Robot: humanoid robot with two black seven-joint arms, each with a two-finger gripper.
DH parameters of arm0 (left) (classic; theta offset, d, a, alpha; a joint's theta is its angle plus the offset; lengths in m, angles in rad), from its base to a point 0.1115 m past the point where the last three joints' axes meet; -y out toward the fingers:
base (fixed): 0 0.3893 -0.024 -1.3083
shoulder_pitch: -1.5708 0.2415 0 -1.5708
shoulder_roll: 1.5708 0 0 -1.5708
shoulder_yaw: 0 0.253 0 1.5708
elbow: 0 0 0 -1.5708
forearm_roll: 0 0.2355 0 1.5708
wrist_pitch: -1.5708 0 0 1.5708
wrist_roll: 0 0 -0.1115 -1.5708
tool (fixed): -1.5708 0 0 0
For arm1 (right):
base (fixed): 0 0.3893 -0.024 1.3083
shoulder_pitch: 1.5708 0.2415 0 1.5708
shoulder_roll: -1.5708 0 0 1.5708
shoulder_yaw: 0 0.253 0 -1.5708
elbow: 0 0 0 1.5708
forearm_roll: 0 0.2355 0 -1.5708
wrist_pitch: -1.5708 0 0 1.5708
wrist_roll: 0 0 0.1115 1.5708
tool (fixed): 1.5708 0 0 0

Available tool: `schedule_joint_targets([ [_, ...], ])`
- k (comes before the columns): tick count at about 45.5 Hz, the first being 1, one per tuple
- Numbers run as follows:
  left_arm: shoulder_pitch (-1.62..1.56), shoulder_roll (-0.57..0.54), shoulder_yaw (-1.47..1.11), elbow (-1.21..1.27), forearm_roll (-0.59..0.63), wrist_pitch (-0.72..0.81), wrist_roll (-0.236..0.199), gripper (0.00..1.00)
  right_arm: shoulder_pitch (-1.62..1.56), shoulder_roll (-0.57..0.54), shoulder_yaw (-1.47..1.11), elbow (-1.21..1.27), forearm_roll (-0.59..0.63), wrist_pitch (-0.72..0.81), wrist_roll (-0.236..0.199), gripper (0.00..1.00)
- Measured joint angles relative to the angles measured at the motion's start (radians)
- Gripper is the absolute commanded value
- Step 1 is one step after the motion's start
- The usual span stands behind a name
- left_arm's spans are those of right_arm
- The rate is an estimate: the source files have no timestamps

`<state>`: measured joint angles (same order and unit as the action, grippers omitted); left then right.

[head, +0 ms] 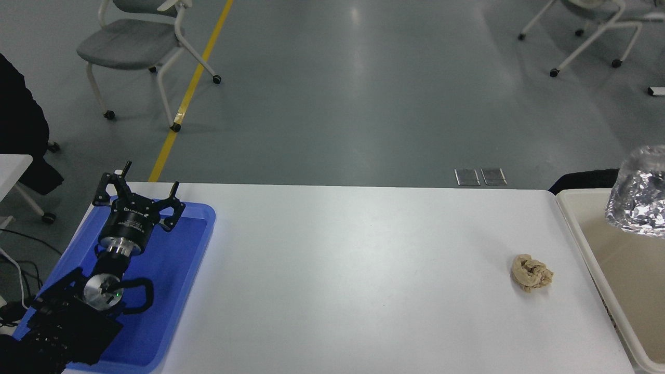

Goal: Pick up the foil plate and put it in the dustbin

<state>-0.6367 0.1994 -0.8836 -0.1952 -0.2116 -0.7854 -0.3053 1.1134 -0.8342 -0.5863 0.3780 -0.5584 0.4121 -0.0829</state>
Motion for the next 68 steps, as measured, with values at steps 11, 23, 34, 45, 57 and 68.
schedule_joint_targets([
  [11,0.000,0.000,0.000,0.000,0.000,0.000,0.000,1.00,-0.284,0.163,0.199,-0.209,0.198,-0.175,-0.034,0.00],
  [23,0.000,0.000,0.000,0.000,0.000,0.000,0.000,1.00,-0.394,0.257,0.275,-0.278,0.404,-0.300,-0.068,0.33],
  [34,0.000,0.000,0.000,0.000,0.000,0.000,0.000,1.00,-0.425,0.285,0.323,-0.291,0.469,-0.333,-0.075,1.00],
  [45,0.000,0.000,0.000,0.000,0.000,0.000,0.000,1.00,-0.422,0.291,0.342,-0.286,0.483,-0.333,-0.072,1.00],
  [57,-0.001,-0.001,0.000,0.000,0.000,0.000,0.000,1.00,-0.244,0.234,0.282,-0.148,0.361,-0.299,-0.067,1.00],
  [68,-0.001,-0.002,0.000,0.000,0.000,0.000,0.000,1.00,0.015,0.115,0.211,0.192,0.119,-0.254,-0.071,1.00],
])
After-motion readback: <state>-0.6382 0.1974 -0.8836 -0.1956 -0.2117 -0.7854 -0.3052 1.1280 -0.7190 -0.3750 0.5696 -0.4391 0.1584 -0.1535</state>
